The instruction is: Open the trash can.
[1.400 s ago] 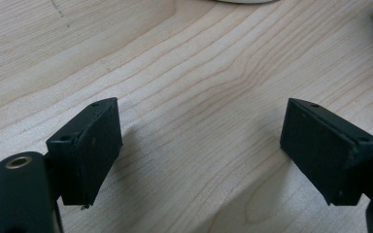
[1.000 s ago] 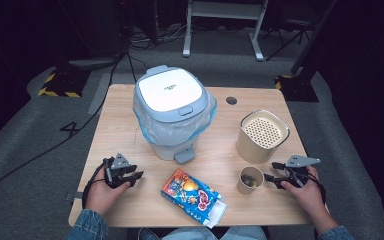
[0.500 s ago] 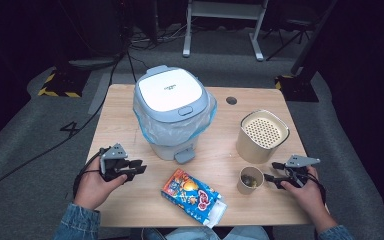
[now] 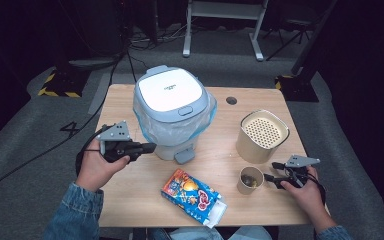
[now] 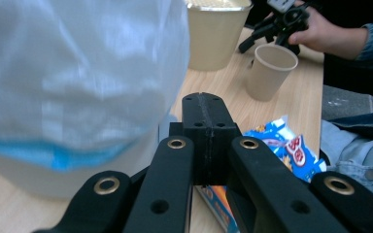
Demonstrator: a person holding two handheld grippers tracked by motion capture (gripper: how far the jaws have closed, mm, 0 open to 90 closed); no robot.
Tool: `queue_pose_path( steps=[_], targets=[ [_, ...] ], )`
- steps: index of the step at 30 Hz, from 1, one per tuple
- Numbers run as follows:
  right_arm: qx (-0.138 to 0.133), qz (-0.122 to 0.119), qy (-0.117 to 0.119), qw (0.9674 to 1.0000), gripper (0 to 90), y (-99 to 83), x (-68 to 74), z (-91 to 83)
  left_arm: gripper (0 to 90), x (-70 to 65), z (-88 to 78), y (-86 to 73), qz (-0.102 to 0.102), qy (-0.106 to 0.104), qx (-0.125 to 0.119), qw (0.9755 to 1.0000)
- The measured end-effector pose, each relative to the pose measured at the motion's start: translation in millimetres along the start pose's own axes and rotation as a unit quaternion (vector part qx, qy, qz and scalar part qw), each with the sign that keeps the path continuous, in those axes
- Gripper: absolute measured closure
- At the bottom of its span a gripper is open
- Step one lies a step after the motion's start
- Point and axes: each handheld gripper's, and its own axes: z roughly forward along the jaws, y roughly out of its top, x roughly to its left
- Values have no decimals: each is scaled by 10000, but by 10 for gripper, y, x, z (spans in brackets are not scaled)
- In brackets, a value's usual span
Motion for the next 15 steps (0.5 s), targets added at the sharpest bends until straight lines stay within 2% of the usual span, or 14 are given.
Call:
queue_pose_path(
  steps=[7, 11, 12, 15],
  targets=[
    [-2, -2, -9, 10000, 355, 0, 1, 0, 898, 38, 20, 363, 288, -95, -172, 9994],
    [-2, 13, -21, 10000, 355, -1, 4, 0, 899, 47, 66, 588, 367, -79, -286, 9989],
    [-2, 13, -21, 10000, 355, -1, 4, 0, 899, 47, 66, 588, 367, -79, -286, 9989],
    [-2, 9, -23, 10000, 355, -1, 4, 0, 900, 79, 153, 754, 403, -39, -266, 9988]
  ],
)
